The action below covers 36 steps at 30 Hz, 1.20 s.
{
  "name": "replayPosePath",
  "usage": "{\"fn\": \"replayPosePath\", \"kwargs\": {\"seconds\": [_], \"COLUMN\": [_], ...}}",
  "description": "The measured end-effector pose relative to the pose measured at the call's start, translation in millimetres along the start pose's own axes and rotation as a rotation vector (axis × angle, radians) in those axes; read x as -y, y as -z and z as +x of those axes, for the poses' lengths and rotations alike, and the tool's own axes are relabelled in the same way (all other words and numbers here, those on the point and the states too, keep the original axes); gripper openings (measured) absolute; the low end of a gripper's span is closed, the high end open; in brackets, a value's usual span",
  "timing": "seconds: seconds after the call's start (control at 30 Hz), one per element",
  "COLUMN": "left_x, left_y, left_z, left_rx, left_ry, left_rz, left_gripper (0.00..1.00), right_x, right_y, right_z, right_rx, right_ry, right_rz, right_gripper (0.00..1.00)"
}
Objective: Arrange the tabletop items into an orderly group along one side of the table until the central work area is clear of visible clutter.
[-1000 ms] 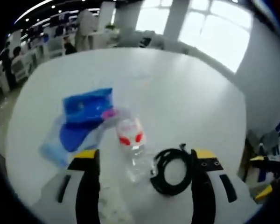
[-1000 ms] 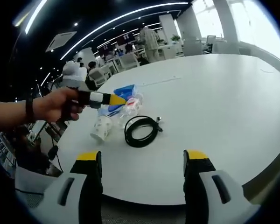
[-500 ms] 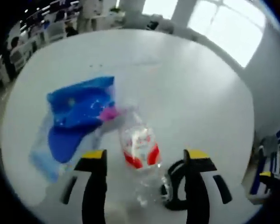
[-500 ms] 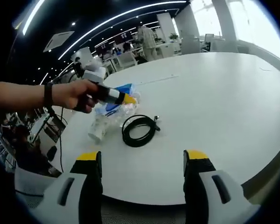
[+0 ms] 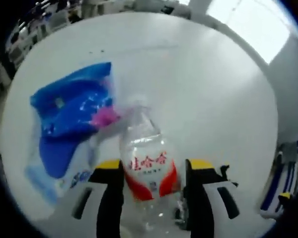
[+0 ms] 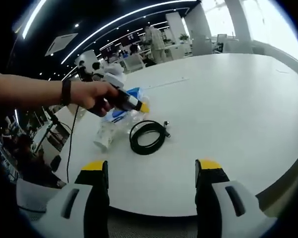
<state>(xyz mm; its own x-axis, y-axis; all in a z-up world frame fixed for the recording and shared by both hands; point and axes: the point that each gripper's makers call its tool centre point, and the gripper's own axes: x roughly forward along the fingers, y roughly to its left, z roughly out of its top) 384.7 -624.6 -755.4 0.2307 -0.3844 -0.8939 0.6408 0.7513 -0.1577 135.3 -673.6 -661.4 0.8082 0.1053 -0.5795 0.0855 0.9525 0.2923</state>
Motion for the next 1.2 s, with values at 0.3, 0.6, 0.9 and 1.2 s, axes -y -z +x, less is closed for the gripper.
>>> {"fn": "replayPosePath", "kwargs": {"seconds": [0.3,0.6,0.9,1.2], "left_x": [2.3,2.0,-3.6,-6.6], "left_y": [-3.9,-4.1,-14.8,-31.9], "left_z": [1.5,-5.5,-20.6,-43.0], "left_rx": [-0.017,-0.021,0.018,0.107], "left_ry": [0.017,0.024,0.015,0.006], "left_rz": [-0.011,-0.018,0.068,0.173], "left_gripper": [0.41,0.38,0.38,0.38], "right_x": [0.7,2.1,-1.0,-0.7], "right_y": [0.0,-0.8,-1.2,-2.5], "right_z": [-0.1,-0.4,-1.0,-2.1], "right_rx": [-0.003,-0.002,-0.002,0.005], "right_ry": [0.000,0.001,-0.007,-0.003], "right_rz": [0.012,0.033,0.026,0.020], "right_gripper": [0.70,0.69,0.69,0.69]}}
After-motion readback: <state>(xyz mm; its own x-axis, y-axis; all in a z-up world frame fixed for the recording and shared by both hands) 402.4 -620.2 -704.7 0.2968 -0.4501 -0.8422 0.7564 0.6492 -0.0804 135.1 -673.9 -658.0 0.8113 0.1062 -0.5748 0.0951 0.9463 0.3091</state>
